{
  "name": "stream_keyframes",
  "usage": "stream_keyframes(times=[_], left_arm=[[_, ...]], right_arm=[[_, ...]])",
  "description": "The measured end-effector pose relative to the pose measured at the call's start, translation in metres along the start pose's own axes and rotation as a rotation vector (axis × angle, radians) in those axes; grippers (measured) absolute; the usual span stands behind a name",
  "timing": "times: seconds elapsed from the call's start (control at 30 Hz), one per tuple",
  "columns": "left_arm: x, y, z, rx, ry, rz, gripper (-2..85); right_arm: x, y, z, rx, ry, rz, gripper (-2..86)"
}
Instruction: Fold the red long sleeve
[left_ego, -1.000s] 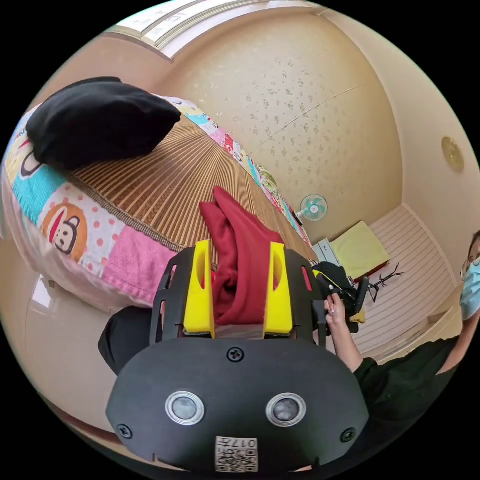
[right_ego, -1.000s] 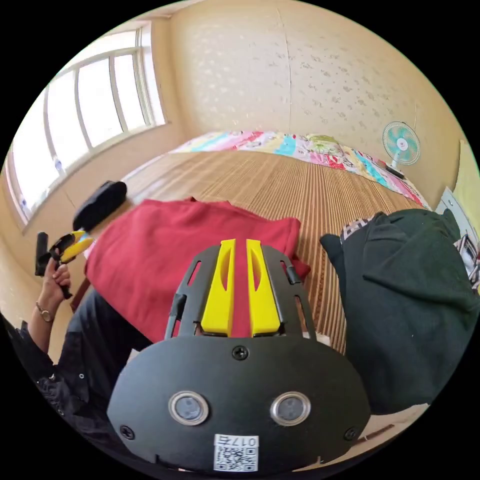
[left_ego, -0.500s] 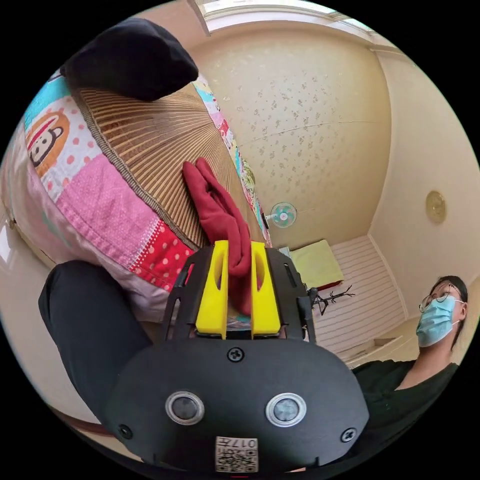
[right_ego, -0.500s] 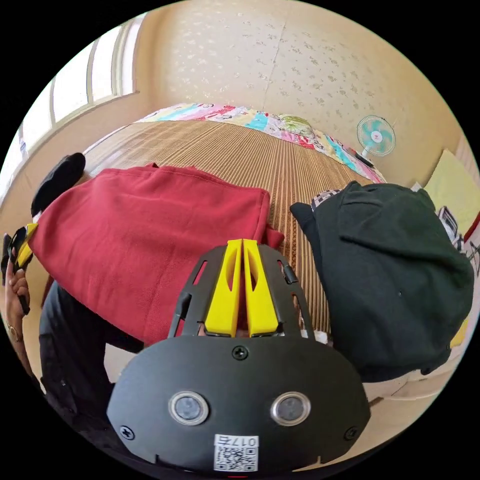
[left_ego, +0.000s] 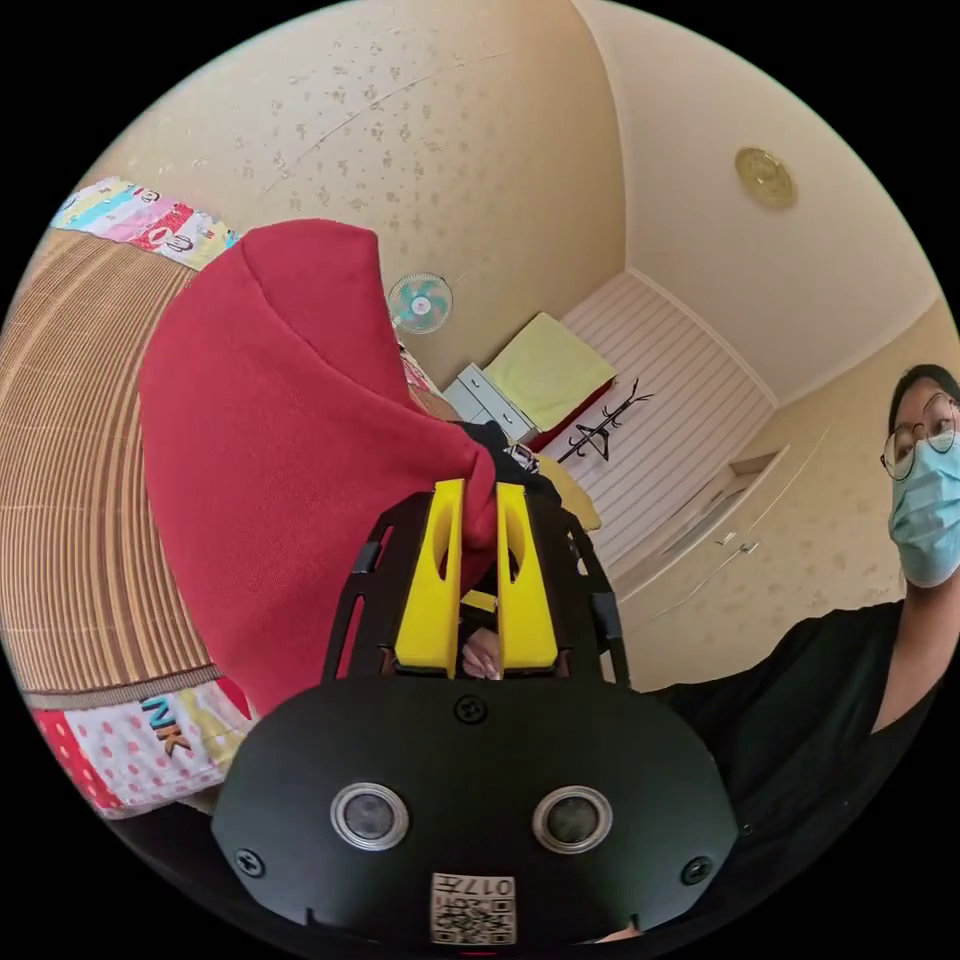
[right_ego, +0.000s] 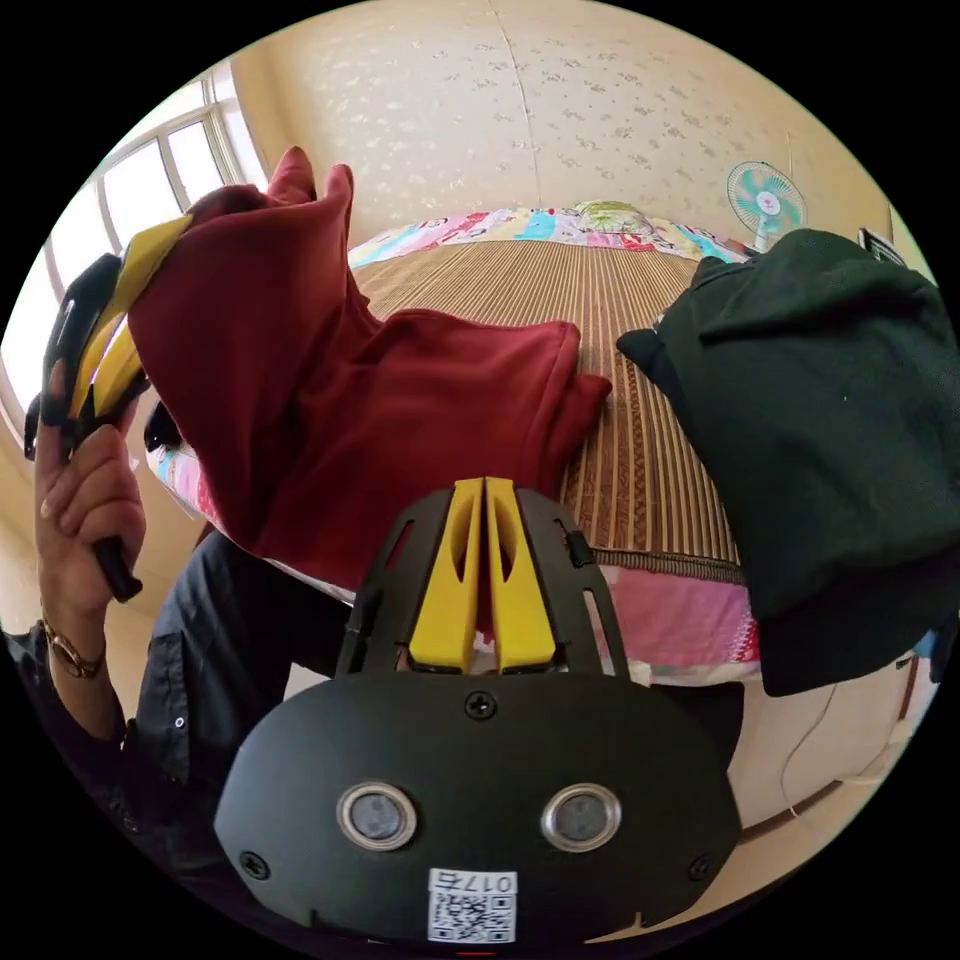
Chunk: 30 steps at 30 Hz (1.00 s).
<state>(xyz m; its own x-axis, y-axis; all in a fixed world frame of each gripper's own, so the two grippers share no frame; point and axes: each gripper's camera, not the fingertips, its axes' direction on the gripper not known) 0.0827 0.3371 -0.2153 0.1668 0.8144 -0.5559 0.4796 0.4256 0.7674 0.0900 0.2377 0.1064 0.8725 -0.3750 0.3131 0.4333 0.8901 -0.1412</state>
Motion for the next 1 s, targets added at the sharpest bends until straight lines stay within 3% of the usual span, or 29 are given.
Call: stream_keyframes(times=[0.1,0.23,0.37,0.43,0.57,0.63,0.73,0.83,0.9,1.0], left_arm=[[-0.007,0.034,0.058,-0.144,0.054,-0.079,8.5],[0.0,0.088,0.085,-0.211,0.062,-0.074,10.0],[0.018,0.088,0.036,-0.062,-0.094,0.033,10.1],[0.025,0.073,-0.01,0.068,-0.279,0.064,10.6],[-0.022,0.049,-0.059,0.137,-0.443,-0.11,14.5],[-0.081,0.043,-0.069,0.086,-0.425,-0.284,19.8],[-0.142,0.049,-0.062,0.012,-0.307,-0.438,21.0],[-0.177,0.057,-0.041,-0.067,-0.131,-0.494,18.1],[-0.192,0.067,-0.038,-0.057,-0.024,-0.553,16.7],[-0.192,0.07,-0.053,-0.055,-0.009,-0.535,15.6]], right_arm=[[0.04,0.019,-0.036,0.107,0.096,0.193,1.2],[0.099,0.05,-0.079,0.262,-0.076,0.377,4.5],[0.136,0.042,-0.082,0.261,-0.325,0.371,10.6],[0.154,0.024,-0.067,0.19,-0.439,0.356,14.2],[0.171,-0.006,-0.029,0.048,-0.454,0.34,17.5],[0.18,-0.019,-0.001,-0.078,-0.405,0.347,19.6],[0.192,-0.017,0.01,-0.103,-0.423,0.363,20.0],[0.212,-0.005,0.022,-0.127,-0.594,0.434,17.9],[0.22,0.001,0.019,-0.11,-0.596,0.432,17.0],[0.223,0.001,0.012,-0.109,-0.642,0.406,15.2]])
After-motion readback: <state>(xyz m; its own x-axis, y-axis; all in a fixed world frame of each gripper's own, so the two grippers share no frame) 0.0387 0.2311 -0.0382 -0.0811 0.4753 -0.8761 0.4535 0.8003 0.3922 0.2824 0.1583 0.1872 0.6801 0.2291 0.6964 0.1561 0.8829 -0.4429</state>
